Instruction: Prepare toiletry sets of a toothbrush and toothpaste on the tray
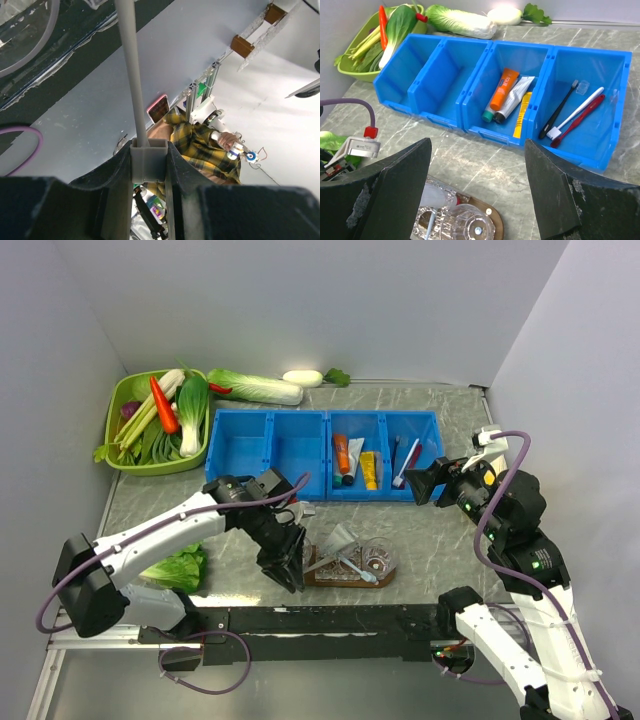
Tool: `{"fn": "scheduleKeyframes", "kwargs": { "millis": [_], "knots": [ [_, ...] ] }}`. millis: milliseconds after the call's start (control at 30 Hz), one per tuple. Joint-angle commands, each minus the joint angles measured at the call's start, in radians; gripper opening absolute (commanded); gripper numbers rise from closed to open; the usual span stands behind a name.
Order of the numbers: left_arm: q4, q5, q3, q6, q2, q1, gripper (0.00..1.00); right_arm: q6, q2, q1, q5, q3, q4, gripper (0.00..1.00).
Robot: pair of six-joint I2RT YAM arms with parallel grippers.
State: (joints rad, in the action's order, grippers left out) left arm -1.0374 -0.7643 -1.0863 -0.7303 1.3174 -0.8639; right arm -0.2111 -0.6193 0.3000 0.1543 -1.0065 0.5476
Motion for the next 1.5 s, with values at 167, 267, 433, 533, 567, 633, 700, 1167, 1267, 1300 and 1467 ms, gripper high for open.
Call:
{"fn": "scheduleKeyframes", "kwargs": {
  "millis": [167, 267, 433, 533, 567, 633, 700, 1167, 1267, 1300, 1467],
  "knots": [
    [-0.023, 0.054, -0.078, -0.044, 0.023, -0.015, 0.01, 0.018, 0.01, -0.006, -0.019, 0.011, -0.028, 0.82],
    [-0.035, 0.074, -0.089, -0.043, 0.032, -0.018, 0.01, 0.018, 0.01, -0.006, -0.021, 0.013, -0.029, 0.82],
    [-0.033, 0.088, -0.093, -0.055, 0.04, -0.026, 0.01, 0.019, 0.012, -0.005, -0.022, 0.017, -0.029, 0.82],
    [-0.029, 0.092, -0.095, -0.063, 0.046, -0.032, 0.01, 0.021, 0.012, -0.006, -0.024, 0.017, -0.031, 0.82],
    [-0.029, 0.098, -0.096, -0.063, 0.045, -0.035, 0.01, 0.021, 0.012, -0.006, -0.024, 0.019, -0.031, 0.82],
    [-0.027, 0.1, -0.098, -0.066, 0.049, -0.035, 0.01, 0.021, 0.01, -0.006, -0.022, 0.019, -0.031, 0.83],
    [-0.02, 0.102, -0.096, -0.069, 0.052, -0.04, 0.01, 0.021, 0.012, -0.005, -0.022, 0.019, -0.031, 0.83],
    [-0.015, 0.102, -0.11, -0.064, 0.08, -0.055, 0.28, 0.022, 0.012, -0.007, -0.025, 0.022, -0.031, 0.84],
    [-0.015, 0.103, -0.113, -0.066, 0.082, -0.057, 0.36, 0.022, 0.012, -0.006, -0.027, 0.022, -0.031, 0.84],
    [-0.016, 0.103, -0.116, -0.064, 0.08, -0.057, 0.39, 0.022, 0.012, -0.004, -0.027, 0.022, -0.031, 0.84],
    [-0.021, 0.118, -0.127, -0.058, 0.082, -0.057, 0.51, 0.022, 0.013, -0.005, -0.027, 0.022, -0.031, 0.85]
  ]
}}
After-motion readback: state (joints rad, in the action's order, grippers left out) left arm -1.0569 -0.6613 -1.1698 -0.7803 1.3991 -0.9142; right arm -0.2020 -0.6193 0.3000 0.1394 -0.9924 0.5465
